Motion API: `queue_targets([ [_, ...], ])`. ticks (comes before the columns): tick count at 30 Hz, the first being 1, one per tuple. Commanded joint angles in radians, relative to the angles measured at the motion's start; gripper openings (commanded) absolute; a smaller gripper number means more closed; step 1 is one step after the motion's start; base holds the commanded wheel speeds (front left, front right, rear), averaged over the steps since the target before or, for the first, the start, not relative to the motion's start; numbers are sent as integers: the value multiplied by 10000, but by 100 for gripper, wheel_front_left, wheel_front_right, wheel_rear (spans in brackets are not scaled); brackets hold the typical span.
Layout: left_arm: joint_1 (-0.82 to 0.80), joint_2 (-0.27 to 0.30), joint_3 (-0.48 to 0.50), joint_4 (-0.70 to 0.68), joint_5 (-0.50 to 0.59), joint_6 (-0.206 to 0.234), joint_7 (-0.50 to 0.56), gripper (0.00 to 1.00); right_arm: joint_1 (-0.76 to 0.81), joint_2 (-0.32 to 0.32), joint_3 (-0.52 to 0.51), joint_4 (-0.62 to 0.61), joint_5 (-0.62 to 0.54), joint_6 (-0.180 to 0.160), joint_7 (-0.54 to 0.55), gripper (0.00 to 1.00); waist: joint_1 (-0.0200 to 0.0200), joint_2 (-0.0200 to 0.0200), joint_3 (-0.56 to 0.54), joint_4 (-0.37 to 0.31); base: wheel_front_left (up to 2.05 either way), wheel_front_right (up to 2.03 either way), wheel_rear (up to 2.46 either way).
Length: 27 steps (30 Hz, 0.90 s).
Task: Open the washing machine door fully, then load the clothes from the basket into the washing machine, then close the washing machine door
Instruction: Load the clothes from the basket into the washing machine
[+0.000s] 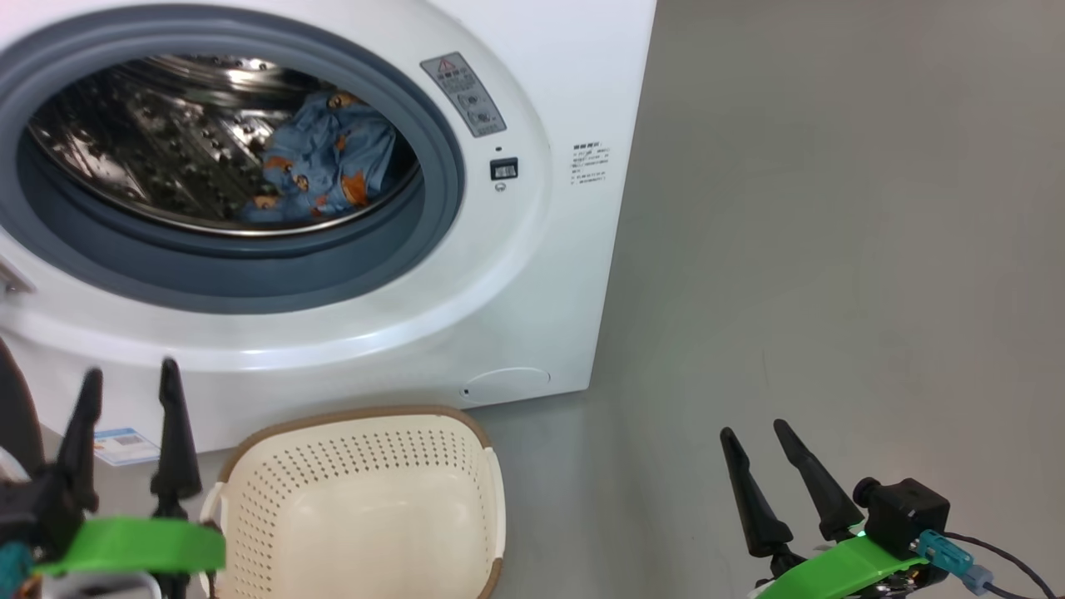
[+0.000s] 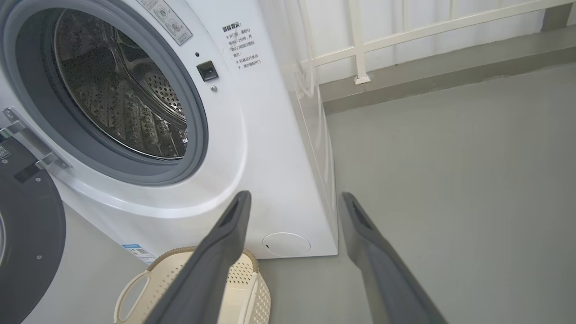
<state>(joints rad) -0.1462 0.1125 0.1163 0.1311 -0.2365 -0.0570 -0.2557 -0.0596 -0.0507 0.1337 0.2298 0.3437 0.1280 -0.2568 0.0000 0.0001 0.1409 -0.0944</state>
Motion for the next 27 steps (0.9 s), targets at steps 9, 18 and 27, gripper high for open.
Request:
queue_targets([
  [9,1831,-360,567,-1388,340,427,-60,100,243,5,80,-572,-350,27,-49,100,0,-1,-440,-15,0,0,0],
  [18,2773,-574,447,-1785,433,715,-61,100,381,5,-32,-918,-607,27,-49,100,0,-1,-562,-69,0,0,0],
  [27,2976,-613,250,-1765,344,847,-61,100,418,5,-84,-985,-743,27,-49,100,0,-1,-671,-56,0,0,0],
])
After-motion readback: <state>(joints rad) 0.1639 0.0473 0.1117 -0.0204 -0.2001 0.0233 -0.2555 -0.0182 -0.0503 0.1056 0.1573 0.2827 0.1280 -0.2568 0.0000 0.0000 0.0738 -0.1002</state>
